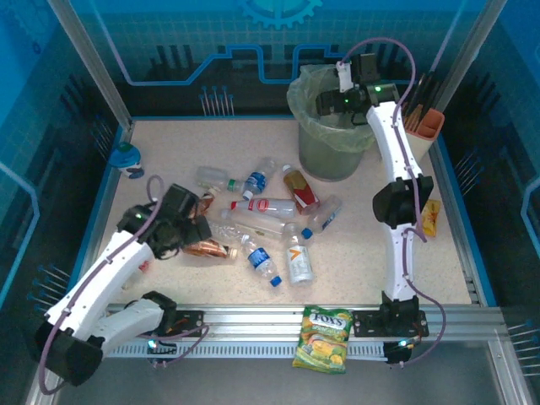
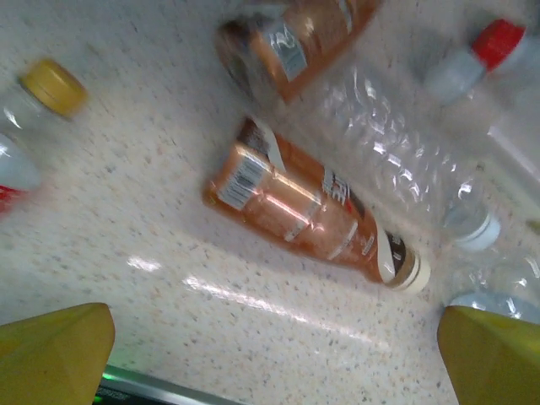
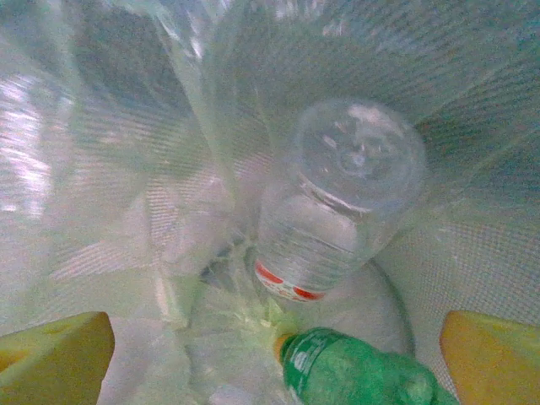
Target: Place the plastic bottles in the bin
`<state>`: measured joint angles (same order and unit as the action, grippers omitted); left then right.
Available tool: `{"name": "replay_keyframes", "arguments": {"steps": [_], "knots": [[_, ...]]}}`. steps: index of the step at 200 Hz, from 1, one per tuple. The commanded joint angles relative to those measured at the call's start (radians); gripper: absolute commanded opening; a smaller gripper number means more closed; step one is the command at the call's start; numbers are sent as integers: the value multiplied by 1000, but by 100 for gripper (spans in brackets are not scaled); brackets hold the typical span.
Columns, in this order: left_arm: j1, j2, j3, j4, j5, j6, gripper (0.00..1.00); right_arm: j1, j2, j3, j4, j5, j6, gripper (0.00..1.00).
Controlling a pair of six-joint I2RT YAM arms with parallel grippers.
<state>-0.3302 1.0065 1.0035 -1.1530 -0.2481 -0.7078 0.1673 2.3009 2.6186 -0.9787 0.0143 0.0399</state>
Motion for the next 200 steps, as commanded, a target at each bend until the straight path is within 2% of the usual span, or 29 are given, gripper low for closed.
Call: {"name": "replay_keyframes", "arguments": {"steps": [1,23,34,45,57,78,93,127,159,200], "knots": [[166,29,93,-70,59,214,99,-6,-128,56,21,-50,-5,100],[287,79,186,-91,75,234,99,-6,-170,53,10,-102,15,100],[380,104,184,-101,67,238,99,-5,-189,38,6,-143,27,100],[499,124,145,-97,116,229,99,-1,-204,9,8,-179,31,100],[600,99,81,-72,136,165,99,8,-213,-14,0,-196,29,100],[712,-67,-57,43,165,-32,99,20,-206,-20,-31,-216,29,100],[727,-147,-123,82,146,-156,99,24,-196,-19,-44,-226,29,100],[732,-178,-183,26,31,-408,99,22,-182,-40,-55,-260,24,99],[736,-213,-294,50,-16,-668,99,12,-187,-79,-52,-288,27,98],[740,-140,-348,123,-72,-765,99,13,-187,-104,-37,-320,38,97]]}}
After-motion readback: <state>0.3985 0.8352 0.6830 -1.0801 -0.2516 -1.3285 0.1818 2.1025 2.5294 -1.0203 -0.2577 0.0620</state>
